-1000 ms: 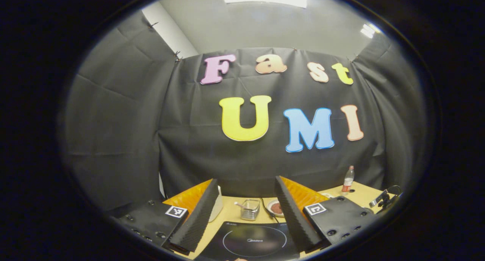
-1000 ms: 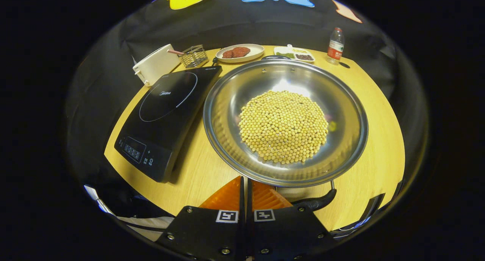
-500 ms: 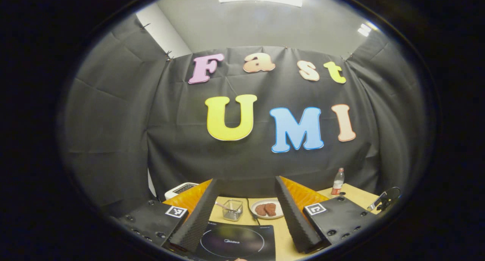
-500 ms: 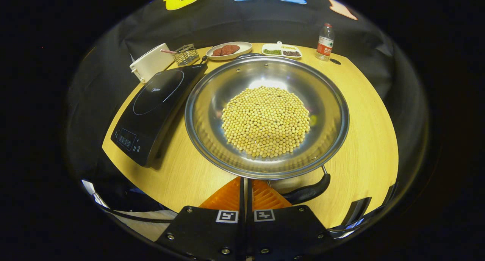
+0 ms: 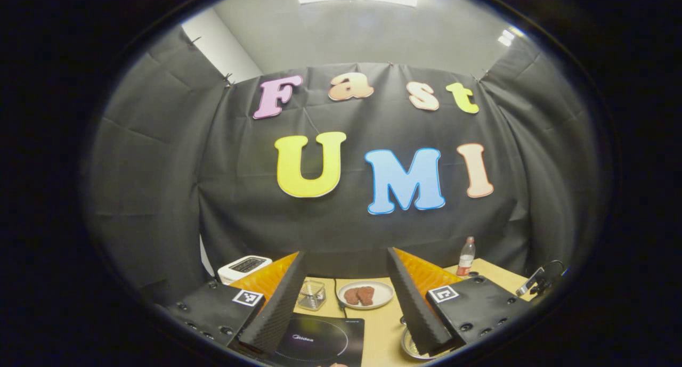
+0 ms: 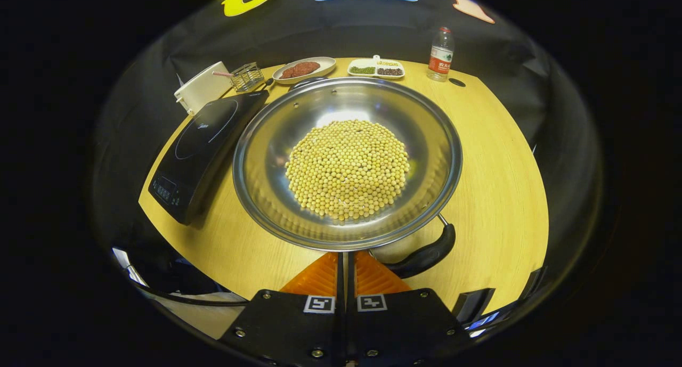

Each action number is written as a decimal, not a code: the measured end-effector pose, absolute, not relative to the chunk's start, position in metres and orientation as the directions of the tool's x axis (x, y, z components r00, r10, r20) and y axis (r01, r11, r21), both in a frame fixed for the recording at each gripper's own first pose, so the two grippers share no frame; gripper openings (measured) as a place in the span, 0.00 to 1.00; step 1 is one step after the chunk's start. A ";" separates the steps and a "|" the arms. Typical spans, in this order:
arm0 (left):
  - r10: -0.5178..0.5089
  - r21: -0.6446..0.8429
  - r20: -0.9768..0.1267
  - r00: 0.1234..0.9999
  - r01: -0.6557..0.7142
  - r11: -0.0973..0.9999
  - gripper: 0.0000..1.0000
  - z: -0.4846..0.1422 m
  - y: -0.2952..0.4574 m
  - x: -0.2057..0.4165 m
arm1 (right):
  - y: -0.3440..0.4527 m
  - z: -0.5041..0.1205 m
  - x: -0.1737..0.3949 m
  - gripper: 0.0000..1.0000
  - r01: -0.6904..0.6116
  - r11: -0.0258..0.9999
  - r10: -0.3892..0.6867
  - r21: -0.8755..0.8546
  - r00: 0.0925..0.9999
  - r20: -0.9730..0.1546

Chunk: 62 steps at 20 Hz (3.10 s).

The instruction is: First push the handle of the pot to place it horizontally, then grasp the pot with both hands and set it on the induction cooktop.

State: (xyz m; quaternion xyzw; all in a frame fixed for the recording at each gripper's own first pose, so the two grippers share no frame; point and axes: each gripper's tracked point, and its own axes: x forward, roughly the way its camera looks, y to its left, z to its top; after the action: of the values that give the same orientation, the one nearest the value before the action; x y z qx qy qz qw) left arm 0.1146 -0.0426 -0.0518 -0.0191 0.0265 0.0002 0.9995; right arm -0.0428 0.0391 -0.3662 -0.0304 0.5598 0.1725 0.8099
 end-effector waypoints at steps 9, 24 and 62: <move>0.020 -0.027 -0.067 0.998 -0.022 0.999 1.00 -0.053 -0.073 0.119 | 0.000 -0.372 -0.019 0.01 -0.328 0.937 0.230 0.121 0.317 -0.920; 0.062 0.007 -0.117 0.991 -0.062 0.998 1.00 -0.070 -0.113 0.121 | -0.063 -0.388 0.045 0.01 -0.178 0.977 0.176 0.114 0.385 -0.906; -0.082 -0.093 -0.424 0.902 0.047 0.995 0.97 -0.239 -0.164 0.137 | -0.071 -0.308 0.146 1.00 -0.090 0.990 0.136 0.109 0.810 -0.571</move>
State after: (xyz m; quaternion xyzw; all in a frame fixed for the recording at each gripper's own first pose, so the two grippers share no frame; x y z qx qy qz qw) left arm 0.1369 -0.1643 -0.2391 -0.0402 0.2189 -0.0332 0.9744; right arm 0.1460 -0.0711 -0.3081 0.0386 0.3028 0.0595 0.9504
